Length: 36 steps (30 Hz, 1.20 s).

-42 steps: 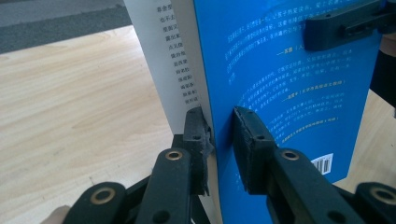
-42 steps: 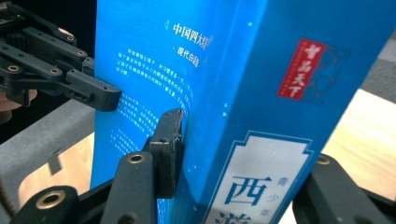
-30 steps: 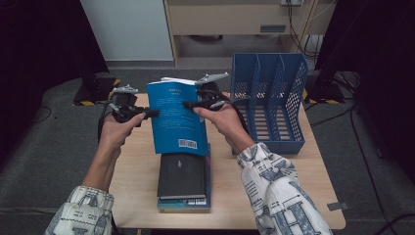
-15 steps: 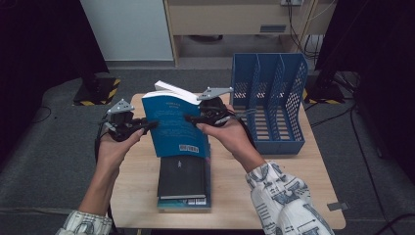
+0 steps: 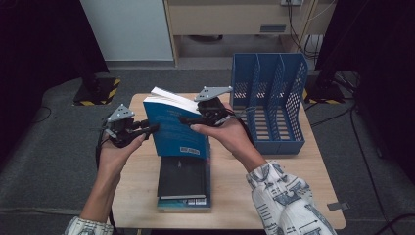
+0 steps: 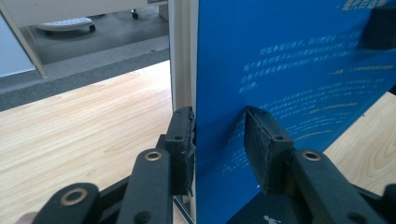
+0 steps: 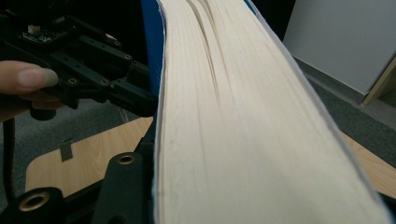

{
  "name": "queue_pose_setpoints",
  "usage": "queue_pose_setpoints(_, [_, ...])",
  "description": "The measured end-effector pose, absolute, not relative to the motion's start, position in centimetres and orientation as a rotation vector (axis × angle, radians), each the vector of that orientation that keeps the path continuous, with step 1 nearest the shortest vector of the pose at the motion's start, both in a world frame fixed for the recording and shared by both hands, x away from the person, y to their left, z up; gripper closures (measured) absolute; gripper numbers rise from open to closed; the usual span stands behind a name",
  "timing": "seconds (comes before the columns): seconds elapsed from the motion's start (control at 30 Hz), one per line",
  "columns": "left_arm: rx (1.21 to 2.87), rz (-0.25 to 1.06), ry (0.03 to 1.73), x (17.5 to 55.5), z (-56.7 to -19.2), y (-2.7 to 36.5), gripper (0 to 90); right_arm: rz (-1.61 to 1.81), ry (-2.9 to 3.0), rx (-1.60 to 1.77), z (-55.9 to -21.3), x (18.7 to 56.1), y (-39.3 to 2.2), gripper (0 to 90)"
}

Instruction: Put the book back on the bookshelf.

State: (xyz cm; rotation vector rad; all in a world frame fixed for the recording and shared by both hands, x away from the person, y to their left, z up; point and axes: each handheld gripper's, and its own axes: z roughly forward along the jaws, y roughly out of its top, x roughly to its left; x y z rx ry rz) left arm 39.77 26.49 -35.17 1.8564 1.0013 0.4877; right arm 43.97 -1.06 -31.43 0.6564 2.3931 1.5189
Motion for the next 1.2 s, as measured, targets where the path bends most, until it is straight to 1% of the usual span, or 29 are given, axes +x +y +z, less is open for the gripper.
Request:
queue_pose_setpoints(0.03, [1.857,0.490,1.005,39.7,-35.3,26.5,60.4,1.517,2.396,0.653,-31.4,44.0,-1.0,53.2])
queue_pose_setpoints(0.1, [1.839,0.502,1.029,39.5,-35.8,26.6,49.9,1.515,2.395,0.642,-31.4,44.0,-0.8,55.4])
queue_pose_setpoints(0.13, [1.839,0.502,1.029,39.5,-35.8,26.6,47.7,1.510,2.394,0.636,-31.4,44.0,-0.8,55.9])
queue_pose_setpoints(0.17, [1.859,0.545,1.039,39.0,-36.7,26.6,44.6,1.513,2.390,0.640,-31.5,44.1,-0.9,56.1])
queue_pose_setpoints(0.2, [1.859,0.545,1.039,39.0,-36.7,26.6,40.7,1.513,2.390,0.640,-31.5,44.1,-0.9,56.1])
queue_pose_setpoints(0.23, [1.860,0.557,1.048,38.8,-37.1,26.7,40.7,1.516,2.386,0.649,-31.5,44.2,-0.9,56.2])
queue_pose_setpoints(0.27, [1.853,0.558,1.059,38.6,-37.5,26.8,35.1,1.519,2.380,0.657,-31.6,44.4,-0.9,56.6])
queue_pose_setpoints(0.37, [1.804,0.577,1.117,37.5,-40.0,27.6,27.0,1.534,2.377,0.658,-31.7,44.5,-0.8,56.9])
queue_pose_setpoints(0.4, [1.804,0.577,1.117,37.5,-40.0,27.6,24.1,1.534,2.377,0.658,-31.7,44.5,-0.8,56.9])
queue_pose_setpoints(0.43, [1.787,0.574,1.146,37.1,-41.4,28.0,22.5,1.546,2.383,0.645,-31.7,44.6,-0.9,57.0])
queue_pose_setpoints(0.47, [1.787,0.574,1.146,37.1,-41.4,28.0,21.5,1.546,2.383,0.645,-31.7,44.6,-0.9,57.0])
queue_pose_setpoints(0.5, [1.780,0.578,1.159,36.9,-42.2,28.2,21.5,1.550,2.383,0.643,-31.7,44.6,-0.9,57.0])
queue_pose_setpoints(0.57, [1.748,0.588,1.211,36.7,-44.2,29.0,17.4,1.565,2.376,0.645,-31.9,44.7,-1.0,57.0])
queue_pose_setpoints(0.6, [1.748,0.588,1.211,36.7,-44.2,29.0,16.7,1.567,2.374,0.643,-31.9,44.7,-1.0,57.0])
queue_pose_setpoints(0.67, [1.732,0.576,1.257,36.9,-45.0,30.2,11.5,1.567,2.378,0.630,-31.9,44.6,-0.9,56.8])
queue_pose_setpoints(0.73, [1.720,0.587,1.252,36.8,-45.3,30.5,10.5,1.571,2.376,0.627,-31.9,44.6,-0.9,56.7])
queue_pose_setpoints(0.8, [1.709,0.592,1.255,36.6,-46.0,31.0,7.2,1.578,2.375,0.625,-32.0,44.6,-0.9,56.5])
queue_pose_setpoints(0.9, [1.731,0.578,1.267,36.7,-47.2,31.8,6.4,1.586,2.371,0.636,-32.1,44.8,-0.9,56.7])
queue_pose_setpoints(0.97, [1.715,0.559,1.292,36.8,-47.7,32.4,6.1,1.596,2.357,0.649,-32.3,45.0,-0.9,57.2])
queue_pose_setpoints(1.1, [1.691,0.541,1.308,36.9,-48.0,32.9,6.1,1.596,2.346,0.653,-32.3,45.1,-0.8,58.6])
queue_pose_setpoints(1.2, [1.714,0.537,1.320,37.0,-48.4,32.8,6.1,1.588,2.340,0.657,-32.3,45.0,-0.7,59.6])
